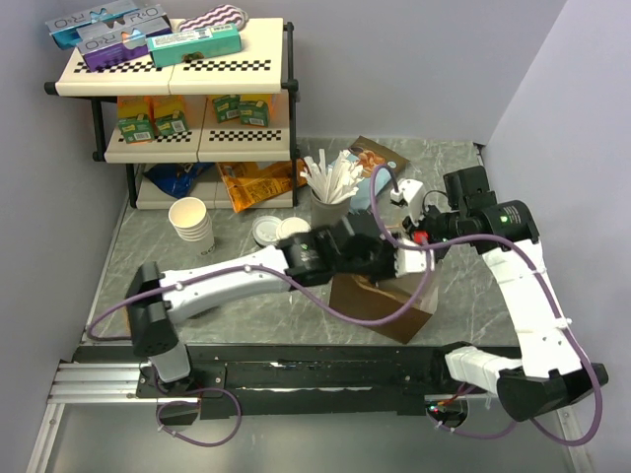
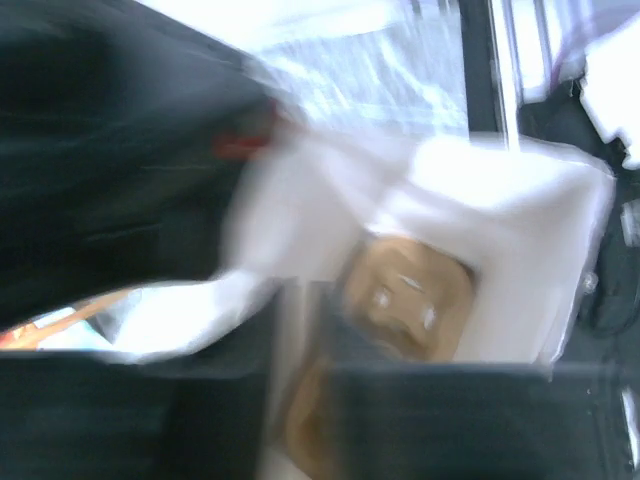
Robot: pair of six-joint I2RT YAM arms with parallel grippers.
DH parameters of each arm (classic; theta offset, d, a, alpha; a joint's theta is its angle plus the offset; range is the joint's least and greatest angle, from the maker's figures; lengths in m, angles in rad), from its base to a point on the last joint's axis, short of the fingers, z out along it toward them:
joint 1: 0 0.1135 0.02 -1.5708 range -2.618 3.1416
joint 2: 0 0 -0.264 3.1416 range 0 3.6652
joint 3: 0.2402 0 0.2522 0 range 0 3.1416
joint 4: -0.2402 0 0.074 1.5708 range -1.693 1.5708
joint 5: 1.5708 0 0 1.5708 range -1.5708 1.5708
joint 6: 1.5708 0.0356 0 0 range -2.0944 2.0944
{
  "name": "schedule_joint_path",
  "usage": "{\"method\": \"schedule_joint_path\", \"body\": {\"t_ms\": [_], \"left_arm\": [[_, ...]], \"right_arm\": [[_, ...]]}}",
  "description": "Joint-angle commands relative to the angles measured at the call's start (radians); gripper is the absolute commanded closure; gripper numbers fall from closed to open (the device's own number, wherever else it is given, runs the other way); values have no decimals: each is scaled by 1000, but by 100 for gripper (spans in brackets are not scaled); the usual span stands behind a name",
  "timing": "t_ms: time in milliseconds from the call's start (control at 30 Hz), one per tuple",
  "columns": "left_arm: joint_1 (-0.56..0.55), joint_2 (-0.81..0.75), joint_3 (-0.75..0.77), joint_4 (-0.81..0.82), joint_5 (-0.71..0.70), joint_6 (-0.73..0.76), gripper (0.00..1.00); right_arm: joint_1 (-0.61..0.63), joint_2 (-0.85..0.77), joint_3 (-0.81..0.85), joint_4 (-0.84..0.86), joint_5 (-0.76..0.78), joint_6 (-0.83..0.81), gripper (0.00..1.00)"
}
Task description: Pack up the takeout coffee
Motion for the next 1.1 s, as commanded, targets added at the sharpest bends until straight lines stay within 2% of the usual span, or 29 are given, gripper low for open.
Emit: {"method": "schedule_joint_path", "body": {"t_ms": [0, 67, 133, 167, 233, 267, 333, 367, 400, 433, 467, 533, 567, 600, 667, 733, 900, 1067], "left_arm": [[57, -168, 5, 180, 92, -84, 99], [60, -182, 7, 177, 113, -116, 99], [67, -190, 19, 196, 49, -167, 94], [76, -190, 28, 198, 42, -230, 83], [122, -184, 75, 172, 94, -291, 75], [161, -185, 95, 158, 129, -340, 63], [201, -202, 140, 88, 279, -330, 49], [230, -213, 148, 45, 325, -265, 36], [241, -240, 154, 1, 353, -215, 29], [249, -256, 152, -44, 404, -162, 24], [252, -272, 149, -157, 415, -35, 18], [255, -320, 119, -272, 454, 105, 12], [254, -331, 108, -324, 465, 239, 8], [249, -337, 93, -424, 478, 294, 7], [229, -317, 103, -518, 501, 426, 7], [208, -268, 125, -609, 490, 466, 7], [189, -155, 149, -603, 446, 434, 14], [177, -121, 112, -495, 404, 365, 29]], "right_arm": [[-27, 39, 11, -70, 3, -13, 100], [-36, 49, 14, -69, -9, -10, 100], [-55, 55, 17, -61, -13, -7, 100], [-58, 59, 19, -61, -16, -8, 100], [-66, 64, 23, -55, -18, -10, 100], [-66, 66, 25, -56, -18, -10, 100], [-75, 67, 28, -56, -18, -13, 100], [-76, 67, 31, -55, -16, -13, 100], [-79, 64, 31, -55, -20, -17, 100], [-84, 63, 28, -53, -21, -17, 100], [-87, 60, 23, -46, -26, -19, 100], [-89, 52, 17, -40, -39, -17, 100], [-89, 49, 11, -35, -44, -16, 100], [-89, 44, 6, -27, -49, -10, 100], [-89, 46, -4, -20, -62, -5, 100], [-89, 52, -8, -13, -81, 1, 100], [-89, 50, -11, 2, -108, 21, 100], [-89, 46, -9, 2, -113, 19, 100]]}}
